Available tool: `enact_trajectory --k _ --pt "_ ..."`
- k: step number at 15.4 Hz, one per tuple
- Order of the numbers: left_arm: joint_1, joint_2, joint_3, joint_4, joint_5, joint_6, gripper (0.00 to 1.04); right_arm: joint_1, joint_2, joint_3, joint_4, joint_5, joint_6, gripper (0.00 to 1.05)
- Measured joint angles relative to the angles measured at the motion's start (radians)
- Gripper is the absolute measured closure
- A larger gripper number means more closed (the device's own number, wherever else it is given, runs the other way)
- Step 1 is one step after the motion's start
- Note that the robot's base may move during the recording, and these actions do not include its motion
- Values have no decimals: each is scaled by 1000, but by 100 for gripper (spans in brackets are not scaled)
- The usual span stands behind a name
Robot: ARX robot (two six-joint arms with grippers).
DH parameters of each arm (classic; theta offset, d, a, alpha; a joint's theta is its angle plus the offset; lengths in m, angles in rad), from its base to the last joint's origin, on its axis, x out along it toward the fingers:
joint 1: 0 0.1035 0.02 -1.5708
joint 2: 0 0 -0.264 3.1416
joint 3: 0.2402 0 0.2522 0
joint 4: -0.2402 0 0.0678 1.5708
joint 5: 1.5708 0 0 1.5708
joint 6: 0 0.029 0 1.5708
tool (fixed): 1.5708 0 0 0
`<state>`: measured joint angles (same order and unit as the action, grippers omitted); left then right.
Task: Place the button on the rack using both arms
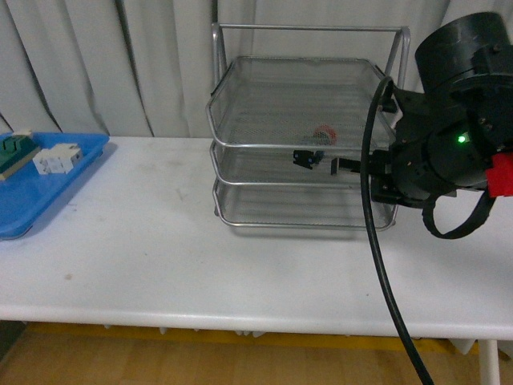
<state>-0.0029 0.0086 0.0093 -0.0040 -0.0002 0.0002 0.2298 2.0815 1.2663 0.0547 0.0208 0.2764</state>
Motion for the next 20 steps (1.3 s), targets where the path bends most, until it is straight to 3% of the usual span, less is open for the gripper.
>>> enact_trajectory --k 5,9,10,11,12,14,20 --pt "0 0 0 0 0 0 7 -10 -357 -365 176 -139 139 103" --pt "0 0 0 0 0 0 7 -169 -812 -701 251 -184 251 103" --pt "0 0 0 0 0 0 7 -227 -918 -769 270 -180 236 103" --pt "0 0 0 0 0 0 7 -234 -1001 -880 492 -73 114 103" --pt "0 0 0 0 0 0 7 -235 -1107 -962 558 -35 -3 103" --pt "0 0 0 0 0 0 7 -235 -1399 -1077 375 -24 -203 103" --pt "0 0 0 0 0 0 7 -235 -1638 -1184 294 -24 -269 103"
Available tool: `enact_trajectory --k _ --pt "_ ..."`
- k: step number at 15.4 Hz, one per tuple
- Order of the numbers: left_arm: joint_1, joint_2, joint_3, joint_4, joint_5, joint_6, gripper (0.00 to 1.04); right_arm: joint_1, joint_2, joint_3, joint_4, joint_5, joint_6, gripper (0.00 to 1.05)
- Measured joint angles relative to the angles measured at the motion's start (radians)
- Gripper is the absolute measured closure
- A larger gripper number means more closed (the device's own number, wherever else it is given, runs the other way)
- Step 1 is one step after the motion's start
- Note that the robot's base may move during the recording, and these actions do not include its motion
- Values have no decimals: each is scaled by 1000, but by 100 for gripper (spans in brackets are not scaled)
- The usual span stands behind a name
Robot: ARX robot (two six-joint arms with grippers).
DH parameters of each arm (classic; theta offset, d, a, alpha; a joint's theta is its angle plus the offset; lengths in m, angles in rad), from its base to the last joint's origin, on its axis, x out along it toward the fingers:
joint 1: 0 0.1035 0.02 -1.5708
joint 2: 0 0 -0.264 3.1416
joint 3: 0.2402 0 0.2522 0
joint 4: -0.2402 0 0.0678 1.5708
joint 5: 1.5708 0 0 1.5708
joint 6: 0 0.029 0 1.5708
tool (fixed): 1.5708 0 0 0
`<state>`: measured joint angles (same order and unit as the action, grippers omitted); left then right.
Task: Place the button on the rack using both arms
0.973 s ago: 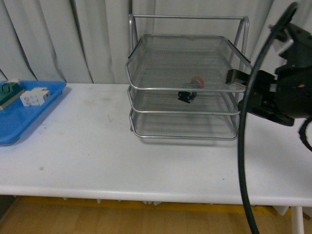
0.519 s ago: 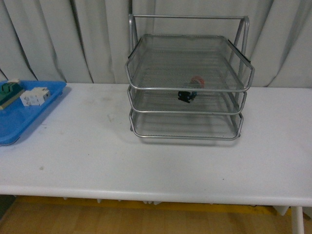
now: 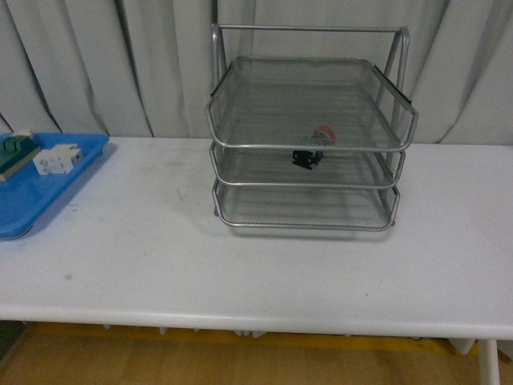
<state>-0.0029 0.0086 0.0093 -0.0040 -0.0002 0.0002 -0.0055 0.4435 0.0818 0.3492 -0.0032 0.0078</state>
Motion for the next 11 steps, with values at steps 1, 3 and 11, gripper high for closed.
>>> enact_trajectory --k 1,3,11 --pt "0 0 0 0 0 0 7 0 -13 -6 -4 0 -1 103" --pt "0 0 0 0 0 0 7 0 -63 -18 -29 0 -1 103" --pt "0 0 0 0 0 0 7 0 -243 -71 -146 0 -1 103"
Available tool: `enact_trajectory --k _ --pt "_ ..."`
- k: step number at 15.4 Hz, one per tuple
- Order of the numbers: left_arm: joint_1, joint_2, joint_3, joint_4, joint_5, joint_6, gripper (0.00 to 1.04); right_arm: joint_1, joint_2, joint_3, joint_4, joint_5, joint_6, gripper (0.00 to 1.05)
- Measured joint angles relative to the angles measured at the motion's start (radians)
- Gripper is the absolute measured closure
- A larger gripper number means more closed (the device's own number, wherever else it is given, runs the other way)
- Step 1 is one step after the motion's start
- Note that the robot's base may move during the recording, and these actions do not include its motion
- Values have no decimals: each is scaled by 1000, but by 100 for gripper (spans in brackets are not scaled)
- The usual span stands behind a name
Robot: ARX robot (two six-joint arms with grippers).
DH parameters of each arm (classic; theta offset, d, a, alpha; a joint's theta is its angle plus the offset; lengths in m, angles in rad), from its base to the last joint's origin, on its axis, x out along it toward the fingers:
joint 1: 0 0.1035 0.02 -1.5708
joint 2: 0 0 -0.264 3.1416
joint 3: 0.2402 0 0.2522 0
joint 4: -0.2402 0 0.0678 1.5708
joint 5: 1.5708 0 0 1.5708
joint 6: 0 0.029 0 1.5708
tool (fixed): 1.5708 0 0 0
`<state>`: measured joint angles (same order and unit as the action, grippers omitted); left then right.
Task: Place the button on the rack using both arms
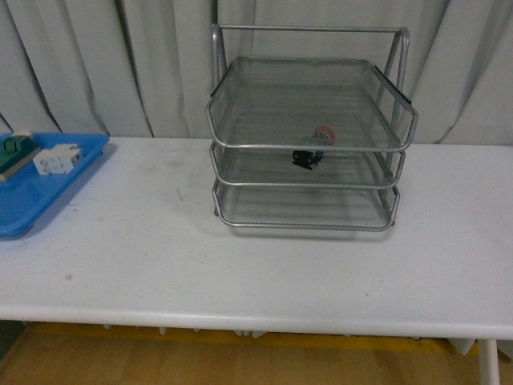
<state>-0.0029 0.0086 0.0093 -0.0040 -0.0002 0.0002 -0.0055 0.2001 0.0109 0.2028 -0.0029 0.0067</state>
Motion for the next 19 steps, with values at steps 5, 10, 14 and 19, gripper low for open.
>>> enact_trajectory --k 5,10,14,19 --pt "0 0 0 1 0 0 7 0 -196 3 -198 3 0 103" --pt "0 0 0 0 0 0 7 0 -196 1 -206 3 -1 88" --pt "0 0 0 0 0 0 7 0 -196 1 -206 3 -1 46" --pt "0 0 0 0 0 0 7 0 -196 1 -206 3 -1 6"
